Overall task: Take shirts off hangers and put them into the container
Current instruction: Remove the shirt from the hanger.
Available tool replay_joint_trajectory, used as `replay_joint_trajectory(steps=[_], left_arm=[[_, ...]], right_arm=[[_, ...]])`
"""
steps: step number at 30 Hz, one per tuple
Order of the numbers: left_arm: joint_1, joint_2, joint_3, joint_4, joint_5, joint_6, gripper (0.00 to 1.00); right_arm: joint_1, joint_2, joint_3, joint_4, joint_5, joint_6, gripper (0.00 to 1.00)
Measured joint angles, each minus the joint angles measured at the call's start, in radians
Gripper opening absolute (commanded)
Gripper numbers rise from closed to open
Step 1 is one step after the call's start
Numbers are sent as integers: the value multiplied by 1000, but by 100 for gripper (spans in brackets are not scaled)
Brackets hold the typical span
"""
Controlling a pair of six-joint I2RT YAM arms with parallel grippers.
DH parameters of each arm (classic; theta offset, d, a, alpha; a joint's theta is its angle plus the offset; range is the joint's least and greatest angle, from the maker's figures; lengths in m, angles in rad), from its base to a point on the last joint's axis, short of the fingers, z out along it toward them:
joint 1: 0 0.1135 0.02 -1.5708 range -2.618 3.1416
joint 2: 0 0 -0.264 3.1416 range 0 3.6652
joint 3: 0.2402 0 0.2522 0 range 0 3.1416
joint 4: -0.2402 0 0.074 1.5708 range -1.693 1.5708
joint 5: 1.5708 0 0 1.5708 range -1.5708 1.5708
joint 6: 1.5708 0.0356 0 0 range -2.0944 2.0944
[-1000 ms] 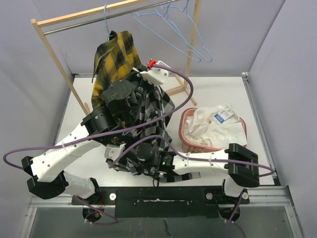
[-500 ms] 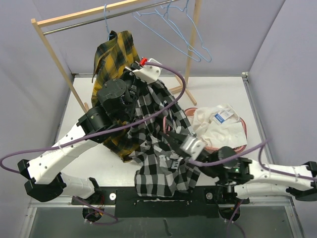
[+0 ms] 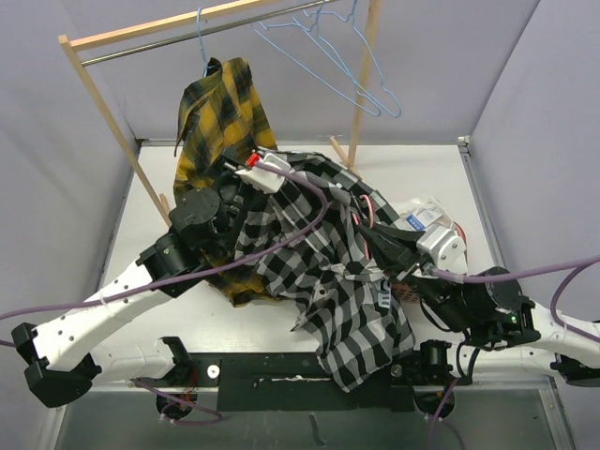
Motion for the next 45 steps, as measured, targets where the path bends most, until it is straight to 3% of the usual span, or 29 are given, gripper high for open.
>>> replay_joint_trajectory(steps=[7,15,23,32,38,42,45], left_arm=[[1,-105,-168,46,120,-38,87],[1,-268,-324,98,380,-87,89],[1,-333,-395,187,603,-125,88],[1,-283,-454,299,748,-190,88],[1,-240,-454,357,798,-223,84],[0,-219,-453,378,823,-237,76],[-4,-204,-451,388,840,-243,62]], right_arm=[[0,143,145,-47,0,3,0],[-1,241,258,-143,-66,50,0],[-8,258,369,-222,-106,115,0],[-8,325,523,-356,-205,248,0],[-8,343,541,-410,-282,314,0],[-8,345,547,-427,-317,346,0],[-8,344,554,-431,-332,365,0]])
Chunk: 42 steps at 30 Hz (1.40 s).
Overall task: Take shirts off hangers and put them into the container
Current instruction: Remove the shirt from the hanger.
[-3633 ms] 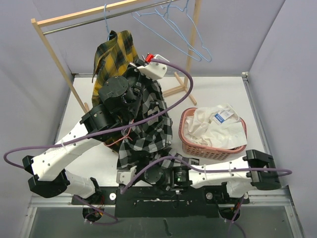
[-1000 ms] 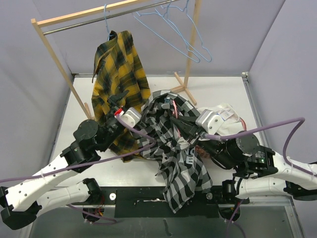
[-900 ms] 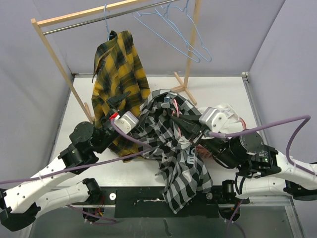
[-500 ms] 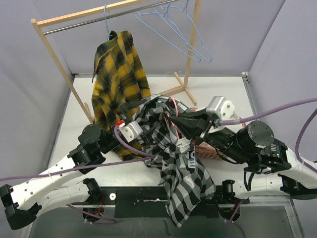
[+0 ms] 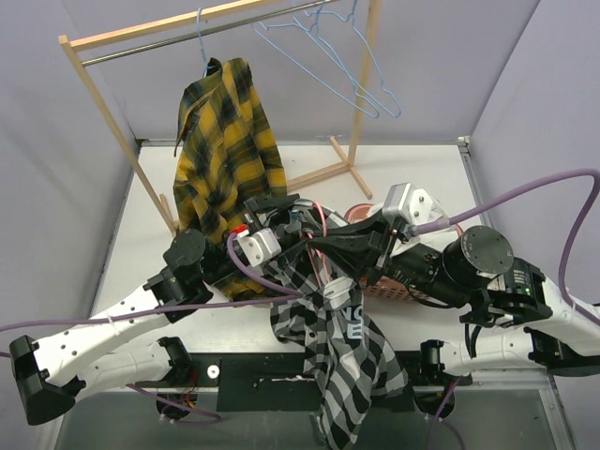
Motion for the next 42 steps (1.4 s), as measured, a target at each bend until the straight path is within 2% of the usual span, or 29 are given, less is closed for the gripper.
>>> replay_joint_trajectory(steps=[5,10,14,18,20,23,25,31,34,42], left_arm=[[-9,21,2,11,24,-22,22],[-20,33,-3,24,39,-17,0],[-33,33,-17,41,56,5,0],[-36,23,-17,33,10,47,0],[-39,14,-12,7,-37,87,0],[-54,18,37,-84,-145,174,0],[-64,38,92,-137,-270,237,0],[-126,144,256,-144,-665,495,0],[-168,188,268,-84,-807,664,0],[-263,245,148,224,-1001,1091,0]], right_arm=[[0,-4,13,1,-7,25,0],[-4,-20,14,10,-5,39,0],[-8,-30,22,18,22,58,0],[-7,-38,24,0,63,66,0],[-7,-38,26,-21,91,68,14],[-7,-29,43,-62,129,72,48],[-5,-11,81,-107,139,76,56],[-5,63,202,-223,243,80,61],[-5,78,216,-270,330,81,61],[-5,79,207,-366,573,89,59]])
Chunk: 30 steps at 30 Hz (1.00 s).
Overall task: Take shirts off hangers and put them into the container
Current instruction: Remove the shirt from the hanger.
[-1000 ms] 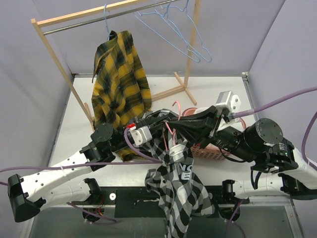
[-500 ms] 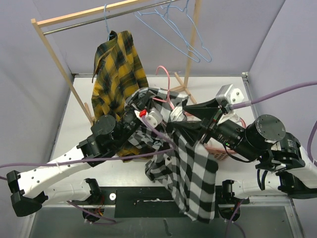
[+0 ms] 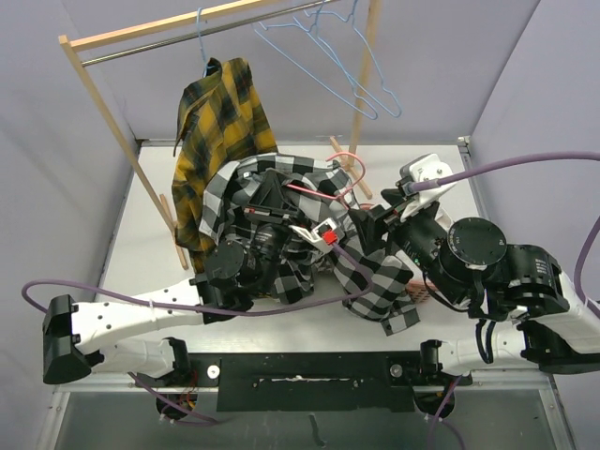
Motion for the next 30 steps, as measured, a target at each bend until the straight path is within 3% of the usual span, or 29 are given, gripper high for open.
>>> replay_joint_trajectory(steps=[9,15,18,23,30], left_arm=[[-98,54,-84,471,-82,442,0],[-126,56,-126,652,-111,572,0],[-130,52,-144,687,-121,599,0],[-133,47,-156,721,-128,600,0],[-133,22,-164,739,-156,600,0]], right_arm=[[0,10,-39,-78,112,65,56],[0,3,-128,-65,100,92,53],[-4,-8,-171,-45,72,96,37],[-34,-9,-190,-22,0,104,2],[-53,-15,-192,-26,-31,137,0]])
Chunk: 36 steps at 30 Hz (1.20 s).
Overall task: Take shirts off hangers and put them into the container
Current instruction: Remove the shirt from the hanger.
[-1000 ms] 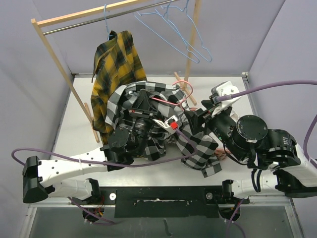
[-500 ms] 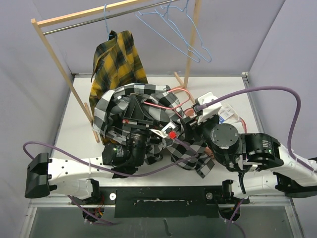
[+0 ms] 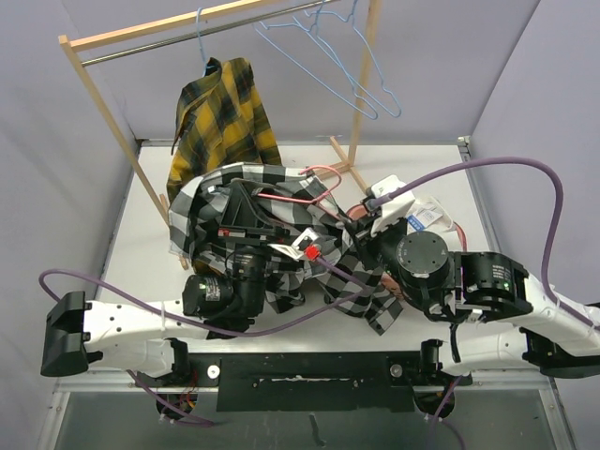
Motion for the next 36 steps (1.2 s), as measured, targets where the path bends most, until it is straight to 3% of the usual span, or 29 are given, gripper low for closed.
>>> replay_joint_trajectory(steps=[12,21,27,36], left_arm=[[-11,-167,-59,32,-57,0,0],[-29,-279,-82,-199,-58,-148,0],[-11,-330,-82,-281,-82,-240,0],[13,-341,-82,-259,-121,-257,0]], right_arm=[[0,-180,-85,-195,27,213,0],[2,-246,-155,-273,3,387,0],[0,-246,-174,-232,-74,320,45],[0,-343,-230,-101,-291,179,48]])
